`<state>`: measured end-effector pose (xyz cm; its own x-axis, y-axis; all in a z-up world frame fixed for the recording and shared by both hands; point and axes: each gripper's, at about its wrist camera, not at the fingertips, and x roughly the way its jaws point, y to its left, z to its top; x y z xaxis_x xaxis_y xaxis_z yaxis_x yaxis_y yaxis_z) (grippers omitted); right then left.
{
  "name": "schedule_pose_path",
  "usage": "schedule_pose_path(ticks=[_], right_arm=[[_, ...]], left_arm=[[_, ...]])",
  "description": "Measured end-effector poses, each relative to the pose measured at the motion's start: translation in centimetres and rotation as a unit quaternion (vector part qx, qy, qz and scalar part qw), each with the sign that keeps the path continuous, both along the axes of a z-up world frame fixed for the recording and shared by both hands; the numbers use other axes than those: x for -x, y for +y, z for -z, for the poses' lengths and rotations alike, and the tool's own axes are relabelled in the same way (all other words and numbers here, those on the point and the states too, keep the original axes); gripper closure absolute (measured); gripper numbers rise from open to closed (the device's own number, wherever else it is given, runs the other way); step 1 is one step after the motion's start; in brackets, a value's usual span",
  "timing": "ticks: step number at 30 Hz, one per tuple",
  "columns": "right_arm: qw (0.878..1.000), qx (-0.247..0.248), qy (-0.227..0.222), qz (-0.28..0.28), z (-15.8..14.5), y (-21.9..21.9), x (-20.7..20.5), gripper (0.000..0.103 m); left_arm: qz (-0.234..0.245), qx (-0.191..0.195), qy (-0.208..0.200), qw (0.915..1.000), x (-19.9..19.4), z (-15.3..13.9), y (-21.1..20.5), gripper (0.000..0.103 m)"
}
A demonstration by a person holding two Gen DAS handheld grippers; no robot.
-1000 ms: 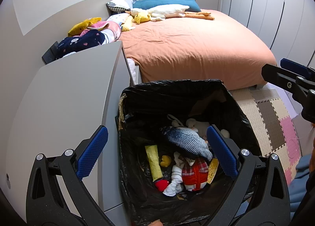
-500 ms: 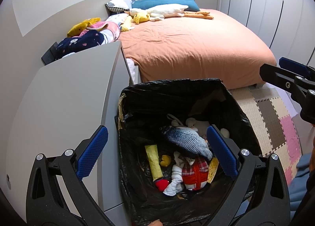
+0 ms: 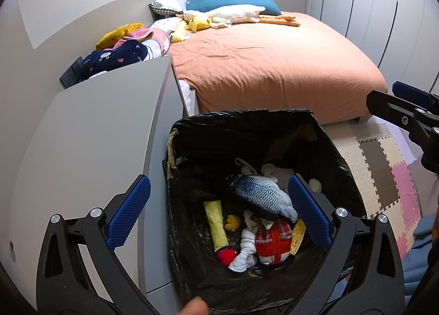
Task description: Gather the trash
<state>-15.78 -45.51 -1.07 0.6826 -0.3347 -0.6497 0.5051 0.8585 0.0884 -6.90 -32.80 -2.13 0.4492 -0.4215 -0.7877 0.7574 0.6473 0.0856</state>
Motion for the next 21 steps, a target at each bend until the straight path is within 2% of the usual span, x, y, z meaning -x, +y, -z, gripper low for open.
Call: schedule_pose_path(ticks=[21], right_arm=[[1.0,0.0,0.001,-0.001,0.29,-0.07,0.22,0.02]], left_arm=[[-0.011,0.0,0.003,0.9999,-0.4,0.21,0.21,0.006]])
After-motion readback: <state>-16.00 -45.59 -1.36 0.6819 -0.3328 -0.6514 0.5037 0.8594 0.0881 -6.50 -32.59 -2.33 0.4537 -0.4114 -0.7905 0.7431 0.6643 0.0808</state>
